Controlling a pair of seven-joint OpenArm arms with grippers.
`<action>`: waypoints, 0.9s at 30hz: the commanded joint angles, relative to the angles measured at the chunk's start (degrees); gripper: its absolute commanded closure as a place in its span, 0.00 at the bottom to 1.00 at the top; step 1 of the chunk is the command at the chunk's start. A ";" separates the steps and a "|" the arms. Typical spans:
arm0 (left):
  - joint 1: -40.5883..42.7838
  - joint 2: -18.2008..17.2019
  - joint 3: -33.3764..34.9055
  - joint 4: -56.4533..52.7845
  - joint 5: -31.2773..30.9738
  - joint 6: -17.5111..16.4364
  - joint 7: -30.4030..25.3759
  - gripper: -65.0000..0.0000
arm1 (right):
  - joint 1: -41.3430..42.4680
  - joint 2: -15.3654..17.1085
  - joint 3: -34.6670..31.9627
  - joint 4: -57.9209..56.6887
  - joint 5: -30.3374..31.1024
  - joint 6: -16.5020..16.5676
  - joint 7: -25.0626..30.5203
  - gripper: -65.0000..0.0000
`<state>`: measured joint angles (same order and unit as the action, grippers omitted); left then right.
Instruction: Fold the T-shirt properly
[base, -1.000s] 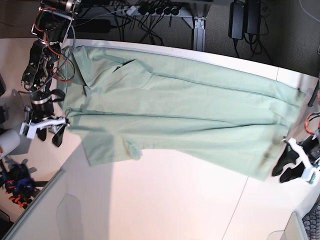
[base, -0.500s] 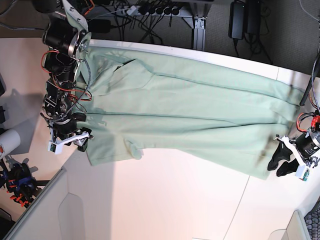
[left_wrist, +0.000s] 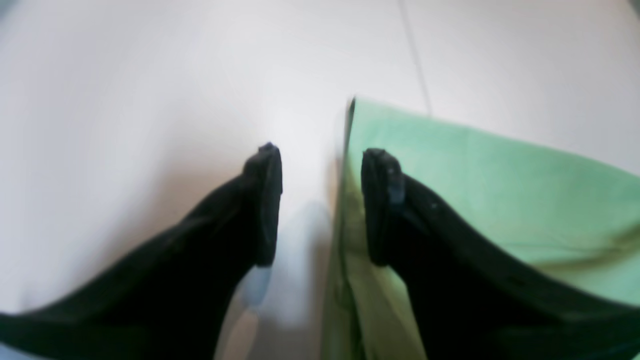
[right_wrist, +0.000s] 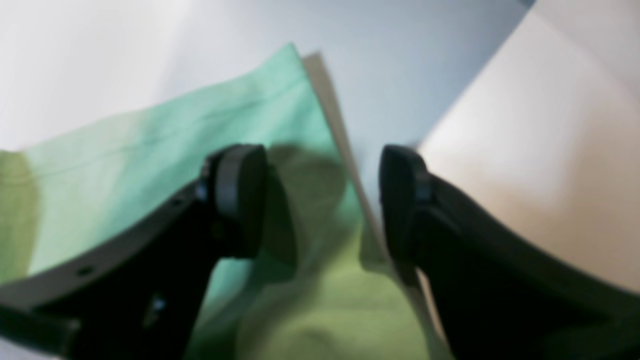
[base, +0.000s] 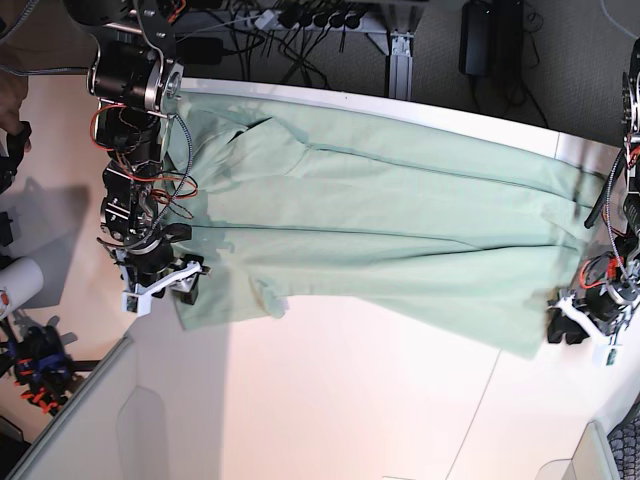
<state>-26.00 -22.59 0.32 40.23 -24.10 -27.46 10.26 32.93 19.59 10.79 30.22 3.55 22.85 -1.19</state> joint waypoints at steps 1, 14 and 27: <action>-2.47 -0.22 -0.22 -0.37 -0.13 -0.44 -1.46 0.55 | 1.46 0.28 0.07 0.74 0.31 0.13 -0.02 0.45; -4.66 2.16 5.46 -5.31 0.39 -2.34 -2.29 0.55 | 1.46 0.24 0.07 0.74 0.50 0.11 -0.33 0.45; -4.63 2.56 6.38 -5.31 1.25 -5.05 -4.24 0.94 | 1.49 0.24 0.07 0.76 0.48 0.09 -0.31 0.72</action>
<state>-29.26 -19.53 6.70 34.41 -22.68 -31.38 6.81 33.01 19.20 10.79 30.26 3.68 22.76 -1.56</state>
